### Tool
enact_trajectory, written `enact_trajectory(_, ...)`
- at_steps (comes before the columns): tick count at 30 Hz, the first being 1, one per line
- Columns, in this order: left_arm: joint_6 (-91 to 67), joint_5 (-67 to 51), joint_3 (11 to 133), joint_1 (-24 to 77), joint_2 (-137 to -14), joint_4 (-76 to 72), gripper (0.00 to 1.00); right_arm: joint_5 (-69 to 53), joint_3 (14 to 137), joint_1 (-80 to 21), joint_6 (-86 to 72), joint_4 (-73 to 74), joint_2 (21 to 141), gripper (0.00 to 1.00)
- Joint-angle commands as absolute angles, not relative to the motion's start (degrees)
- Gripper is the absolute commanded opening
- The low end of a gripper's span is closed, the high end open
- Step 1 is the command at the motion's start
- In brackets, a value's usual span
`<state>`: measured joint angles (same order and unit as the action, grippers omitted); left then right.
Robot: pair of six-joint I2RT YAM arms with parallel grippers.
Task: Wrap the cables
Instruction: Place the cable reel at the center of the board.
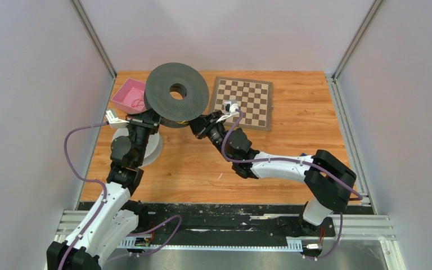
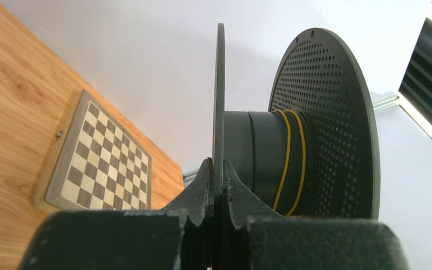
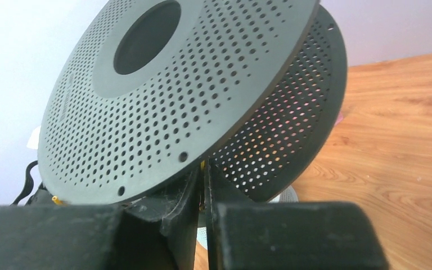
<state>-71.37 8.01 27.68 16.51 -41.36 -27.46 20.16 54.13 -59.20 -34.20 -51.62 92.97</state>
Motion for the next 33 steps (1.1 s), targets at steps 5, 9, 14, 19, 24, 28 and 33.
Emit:
enact_trajectory(5, -76.9, 4.9, 27.9, 17.4, -40.0, -38.8, 0.00, 16.4, 55.6, -61.1, -25.4, -57.7, 97.7, 0.04)
enact_trajectory(9, -77.3, 4.9, 27.9, 17.4, -40.2, -38.8, 0.00, 20.1, 58.7, -62.4, -22.9, -51.1, 98.8, 0.11)
enact_trajectory(14, -78.0, 4.4, 27.9, 17.5, -40.6, -39.2, 0.00, 22.2, 59.8, -63.3, -20.9, -50.0, 100.1, 0.18)
enact_trajectory(19, -77.7, 4.4, 27.9, 17.5, -40.2, -39.2, 0.00, 24.9, 60.5, -64.3, -19.0, -49.9, 100.8, 0.17)
enact_trajectory(24, -77.1, 3.9, 27.7, 17.5, -39.7, -39.0, 0.00, 29.7, 61.3, -64.5, -19.3, -48.2, 101.1, 0.10)
enact_trajectory(28, -75.7, 3.2, 27.7, 17.5, -39.0, -38.0, 0.00, 33.8, 62.5, -64.6, -20.5, -46.2, 101.4, 0.12)
enact_trajectory(33, -76.1, 3.4, 27.1, 17.5, -38.4, -37.9, 0.00, 33.1, 63.0, -64.8, -18.9, -47.3, 101.9, 0.27)
